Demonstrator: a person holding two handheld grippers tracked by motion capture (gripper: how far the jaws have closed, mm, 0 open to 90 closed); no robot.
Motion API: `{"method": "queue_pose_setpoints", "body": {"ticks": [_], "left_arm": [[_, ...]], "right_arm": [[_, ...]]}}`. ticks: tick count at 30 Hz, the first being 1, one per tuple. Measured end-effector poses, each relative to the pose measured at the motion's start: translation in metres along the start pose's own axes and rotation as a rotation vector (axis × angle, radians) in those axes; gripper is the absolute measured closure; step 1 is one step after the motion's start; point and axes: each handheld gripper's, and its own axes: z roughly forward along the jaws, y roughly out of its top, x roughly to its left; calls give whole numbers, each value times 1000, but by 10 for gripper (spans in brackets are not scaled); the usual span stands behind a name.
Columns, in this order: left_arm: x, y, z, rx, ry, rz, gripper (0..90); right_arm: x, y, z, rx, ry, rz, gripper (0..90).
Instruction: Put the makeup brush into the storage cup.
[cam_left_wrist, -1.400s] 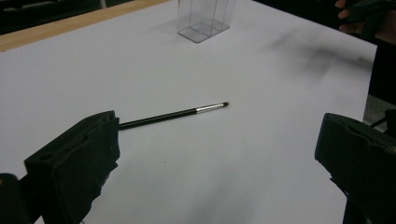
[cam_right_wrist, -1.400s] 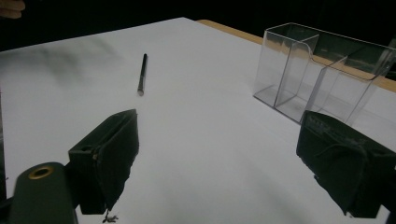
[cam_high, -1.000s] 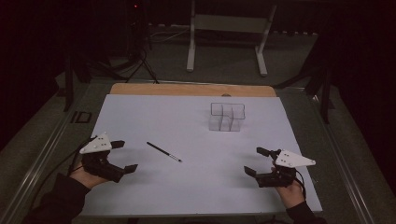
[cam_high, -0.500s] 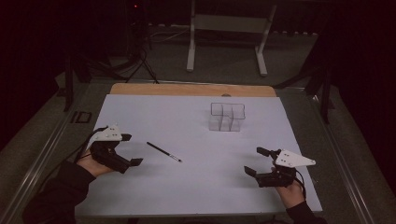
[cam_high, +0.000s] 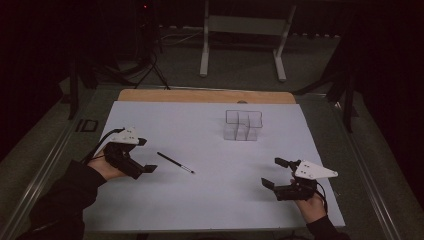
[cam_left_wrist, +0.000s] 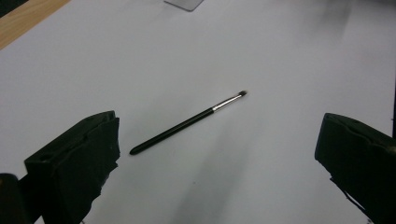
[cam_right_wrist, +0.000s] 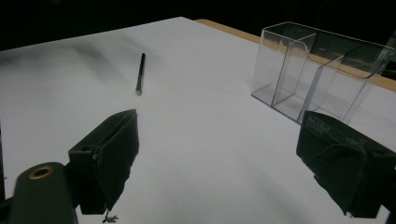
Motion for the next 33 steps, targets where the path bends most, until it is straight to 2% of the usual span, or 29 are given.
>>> {"method": "queue_pose_setpoints", "body": {"ticks": [6, 7, 9, 10, 11, 15, 18, 19, 24, 27, 28, 30, 31, 33], "left_arm": [[3, 5, 6, 47, -16, 30, 10], [4, 5, 7, 48, -2, 36, 10], [7, 5, 9, 48, -8, 37, 10], [8, 6, 9, 48, 13, 40, 10], [10, 6, 10, 50, 16, 40, 10], [13, 6, 15, 71, 34, 79, 10], [14, 6, 17, 74, 25, 84, 10], [16, 7, 22, 110, 22, 129, 10], [20, 9, 34, 159, -1, 153, 10], [22, 10, 39, 166, -12, 172, 20], [23, 11, 41, 167, -29, 175, 28], [23, 11, 41, 167, -29, 175, 42], [25, 12, 45, 174, -44, 195, 58], [26, 13, 49, 191, -47, 207, 60]], "right_arm": [[0, 0, 0, 0, 2, 4, 131], [0, 0, 0, 0, 1, 4, 131], [0, 0, 0, 1, 1, 3, 131], [0, 0, 0, 1, 1, 3, 131], [0, 0, 0, 1, 1, 3, 130], [0, 0, 0, 2, 2, 6, 131], [0, 0, 1, 2, 2, 7, 131], [0, -1, 1, 3, 2, 8, 131], [0, 0, 1, 2, 2, 6, 131], [0, -1, 1, 2, 2, 8, 131], [0, -1, 1, 3, 2, 8, 131], [0, -1, 1, 3, 3, 7, 131], [0, -1, 1, 3, 4, 7, 131], [0, -1, 1, 3, 5, 6, 131]]}}
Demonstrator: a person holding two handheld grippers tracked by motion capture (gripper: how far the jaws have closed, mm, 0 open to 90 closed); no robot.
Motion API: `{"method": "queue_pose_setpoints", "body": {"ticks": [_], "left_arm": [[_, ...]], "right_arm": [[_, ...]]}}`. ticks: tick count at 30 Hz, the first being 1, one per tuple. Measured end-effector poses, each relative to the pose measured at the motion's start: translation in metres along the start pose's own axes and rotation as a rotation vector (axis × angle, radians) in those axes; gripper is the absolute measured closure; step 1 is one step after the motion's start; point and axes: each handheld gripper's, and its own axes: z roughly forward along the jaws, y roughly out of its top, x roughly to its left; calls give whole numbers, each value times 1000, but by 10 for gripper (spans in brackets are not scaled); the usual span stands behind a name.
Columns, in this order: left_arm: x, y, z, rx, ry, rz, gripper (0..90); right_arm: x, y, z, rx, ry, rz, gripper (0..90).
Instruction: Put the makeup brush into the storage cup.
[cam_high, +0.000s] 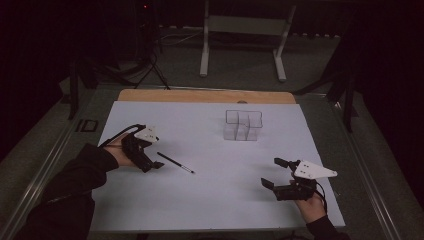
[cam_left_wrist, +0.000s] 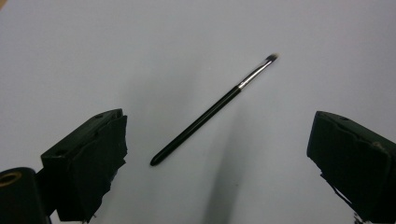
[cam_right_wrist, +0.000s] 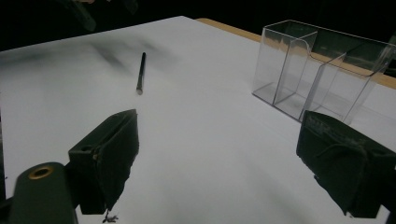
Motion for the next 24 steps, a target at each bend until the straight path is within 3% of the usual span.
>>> {"method": "queue_pose_setpoints", "body": {"ticks": [8, 13, 19, 22, 24], "left_arm": [[5, 3, 11, 44, -7, 50, 138], [9, 3, 18, 72, -35, 112, 185], [13, 5, 25, 119, -59, 138, 240], [16, 6, 28, 118, -68, 174, 294], [16, 6, 31, 118, -70, 223, 333]], "right_arm": [[0, 0, 0, 0, 1, 1, 131], [0, 0, 1, 2, 2, 1, 131], [0, -1, 1, 5, 3, 5, 131], [0, -1, 1, 5, 4, 6, 131], [-1, -1, 1, 6, 2, 5, 131]]}}
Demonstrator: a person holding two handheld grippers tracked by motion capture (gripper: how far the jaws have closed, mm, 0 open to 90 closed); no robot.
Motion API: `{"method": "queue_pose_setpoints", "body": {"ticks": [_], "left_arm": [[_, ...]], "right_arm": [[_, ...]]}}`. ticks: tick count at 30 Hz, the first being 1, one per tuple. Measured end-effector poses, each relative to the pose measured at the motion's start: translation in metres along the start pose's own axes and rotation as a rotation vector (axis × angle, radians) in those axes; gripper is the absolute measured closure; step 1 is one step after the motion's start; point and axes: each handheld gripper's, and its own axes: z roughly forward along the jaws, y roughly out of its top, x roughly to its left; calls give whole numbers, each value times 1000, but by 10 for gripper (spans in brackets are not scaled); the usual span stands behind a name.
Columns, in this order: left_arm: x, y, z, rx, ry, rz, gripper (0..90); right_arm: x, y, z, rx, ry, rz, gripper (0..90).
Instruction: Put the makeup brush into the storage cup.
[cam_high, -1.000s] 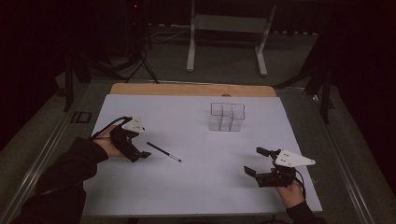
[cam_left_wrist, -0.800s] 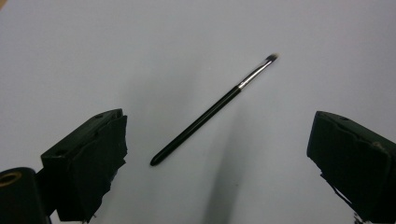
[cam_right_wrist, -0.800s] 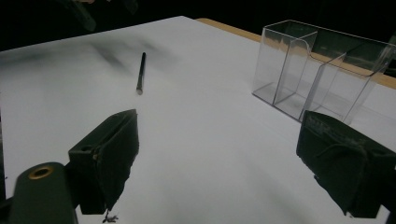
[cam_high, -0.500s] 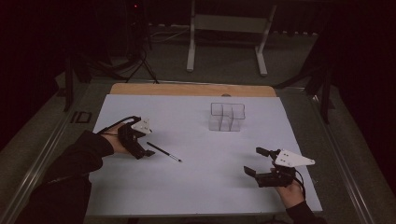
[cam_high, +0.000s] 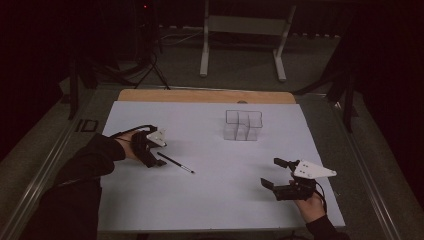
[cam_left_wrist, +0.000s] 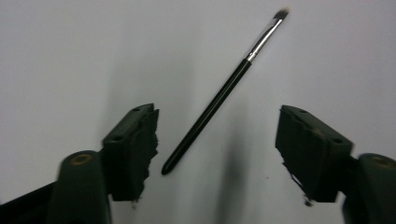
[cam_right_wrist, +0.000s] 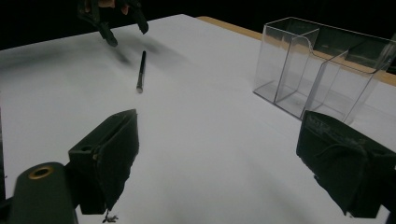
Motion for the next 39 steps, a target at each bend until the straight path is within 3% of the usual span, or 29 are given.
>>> {"method": "queue_pose_setpoints", "body": {"ticks": [9, 13, 15, 16, 24, 31, 39], "left_arm": [[4, 2, 4, -8, -4, 188, 468], [8, 4, 4, 7, -43, 231, 523], [10, 5, 6, 37, -60, 252, 523], [12, 6, 8, 59, -66, 248, 525], [18, 9, 19, 93, -106, 260, 580], [22, 10, 28, 136, -96, 295, 618], [23, 11, 38, 188, -123, 316, 678]], "right_arm": [[0, -1, 0, 4, -4, 4, 131], [-1, -1, 0, 4, -5, 4, 131], [-1, -1, 0, 4, -4, 6, 131], [-1, -1, 0, 5, -5, 6, 131], [-1, -2, 0, 4, -3, 6, 131], [-1, -2, 0, 2, -2, 8, 131], [-1, -2, -1, 2, -7, 10, 132]]}}
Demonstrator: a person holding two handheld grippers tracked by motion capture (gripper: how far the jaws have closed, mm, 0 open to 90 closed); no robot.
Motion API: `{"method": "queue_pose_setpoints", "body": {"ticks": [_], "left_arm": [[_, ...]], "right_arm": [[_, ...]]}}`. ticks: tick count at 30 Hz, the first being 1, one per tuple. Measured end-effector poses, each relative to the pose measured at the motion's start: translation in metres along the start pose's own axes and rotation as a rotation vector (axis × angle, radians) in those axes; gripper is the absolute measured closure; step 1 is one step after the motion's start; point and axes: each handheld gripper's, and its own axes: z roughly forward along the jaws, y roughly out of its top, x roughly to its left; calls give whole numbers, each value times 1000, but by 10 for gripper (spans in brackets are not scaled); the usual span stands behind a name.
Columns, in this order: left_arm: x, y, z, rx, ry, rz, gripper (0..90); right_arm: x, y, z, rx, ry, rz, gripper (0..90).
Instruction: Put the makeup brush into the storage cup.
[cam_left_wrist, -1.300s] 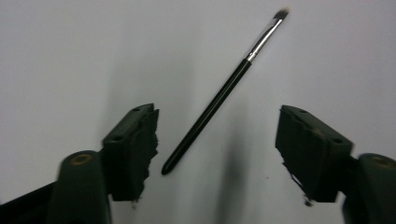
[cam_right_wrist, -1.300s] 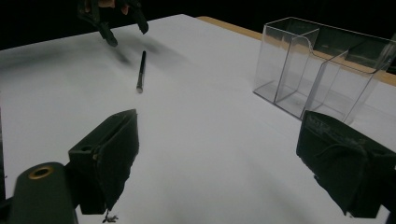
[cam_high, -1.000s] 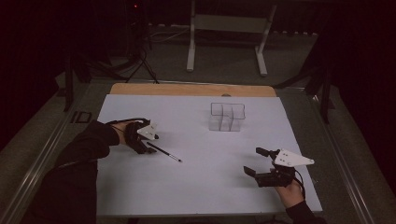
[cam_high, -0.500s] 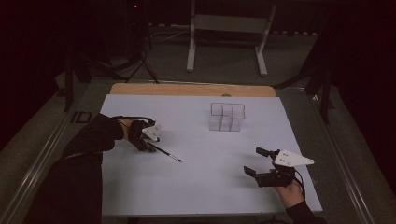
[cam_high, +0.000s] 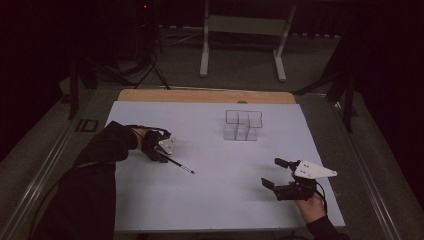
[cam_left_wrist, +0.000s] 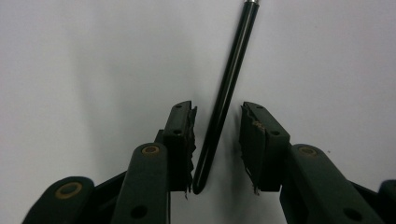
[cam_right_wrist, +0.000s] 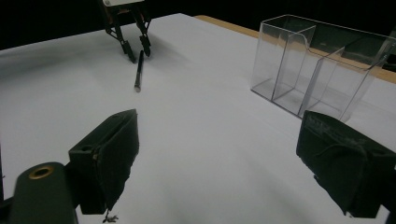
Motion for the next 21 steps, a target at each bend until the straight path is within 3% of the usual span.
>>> {"method": "queue_pose_setpoints", "body": {"ticks": [7, 11, 14, 16, 17, 20, 21], "left_arm": [[2, 8, 3, 51, -58, 2, 822], [2, 8, 2, 54, -65, -8, 843], [4, 10, 1, 71, -68, -113, 847], [6, 13, -2, 109, -35, -208, 847], [7, 14, -5, 114, -30, -236, 848], [5, 18, -17, 64, 2, -252, 850], [4, 18, -22, 27, 8, -247, 850]], "right_arm": [[1, 0, 1, 3, 4, -2, 132], [1, 1, 1, 2, 4, -3, 132], [1, 1, 0, -1, 2, -1, 132], [1, 1, -1, -4, 1, -1, 132], [1, 1, -1, -5, 0, -2, 132], [0, 1, -1, -6, 0, -2, 131], [1, 1, -1, -7, -1, -4, 131]]}}
